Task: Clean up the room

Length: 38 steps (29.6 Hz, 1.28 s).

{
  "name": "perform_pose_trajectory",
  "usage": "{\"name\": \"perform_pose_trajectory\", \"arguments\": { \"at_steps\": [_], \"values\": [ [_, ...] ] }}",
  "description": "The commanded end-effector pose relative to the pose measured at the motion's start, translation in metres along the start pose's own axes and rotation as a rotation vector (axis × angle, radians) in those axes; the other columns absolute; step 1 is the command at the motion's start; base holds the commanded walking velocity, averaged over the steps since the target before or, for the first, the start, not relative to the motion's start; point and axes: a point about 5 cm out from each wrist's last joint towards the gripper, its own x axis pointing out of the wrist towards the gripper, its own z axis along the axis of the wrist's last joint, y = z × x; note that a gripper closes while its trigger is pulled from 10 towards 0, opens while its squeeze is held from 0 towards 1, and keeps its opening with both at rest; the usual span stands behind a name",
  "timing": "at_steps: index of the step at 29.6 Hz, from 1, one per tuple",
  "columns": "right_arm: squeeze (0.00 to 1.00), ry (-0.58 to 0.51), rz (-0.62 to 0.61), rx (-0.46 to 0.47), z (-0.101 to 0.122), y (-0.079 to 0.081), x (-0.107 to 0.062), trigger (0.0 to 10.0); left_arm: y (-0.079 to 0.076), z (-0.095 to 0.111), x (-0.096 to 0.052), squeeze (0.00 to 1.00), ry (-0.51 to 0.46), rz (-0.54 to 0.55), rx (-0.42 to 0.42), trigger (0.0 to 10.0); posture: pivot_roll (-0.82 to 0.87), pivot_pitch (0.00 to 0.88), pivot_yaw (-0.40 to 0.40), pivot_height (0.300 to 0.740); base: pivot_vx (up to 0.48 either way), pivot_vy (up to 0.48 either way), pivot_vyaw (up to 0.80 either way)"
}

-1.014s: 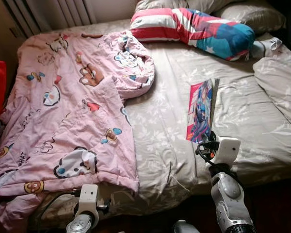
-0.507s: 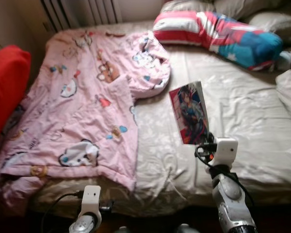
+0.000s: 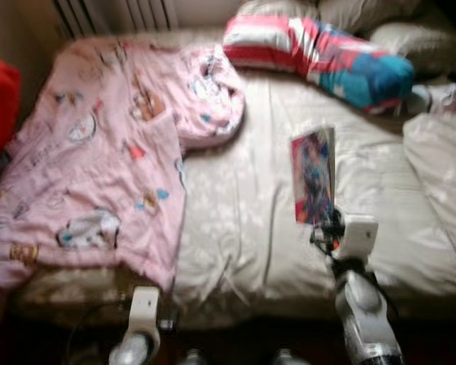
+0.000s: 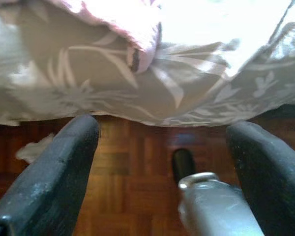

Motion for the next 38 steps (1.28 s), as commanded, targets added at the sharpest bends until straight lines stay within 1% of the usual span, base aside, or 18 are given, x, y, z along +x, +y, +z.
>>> {"name": "perform_pose_trajectory", "arguments": {
  "at_steps": [1,29,38],
  "values": [
    [0.00,-0.039,0.001,-0.012,0.0074,-0.0027,0.0017,10.0,-0.0012,-0.0089,-0.0025,0.00,0.036,-0.005,0.012,10.0,-0.06,0.204,0.058,0.740,0.000,-0.300,0.00],
    [0.00,-0.039,-0.003,-0.014,0.0075,-0.0032,0.0024,10.0,-0.0027,-0.0074,-0.0020,0.00,0.028,-0.009,0.012,10.0,-0.06,0.209,0.057,0.740,0.000,-0.300,0.00],
    [0.00,-0.040,-0.007,-0.013,0.0073,-0.0035,0.0024,10.0,-0.0028,-0.0064,-0.0017,0.00,0.024,-0.011,0.002,10.0,-0.06,0.205,0.059,0.740,0.000,0.000,0.00]
  ]
}}
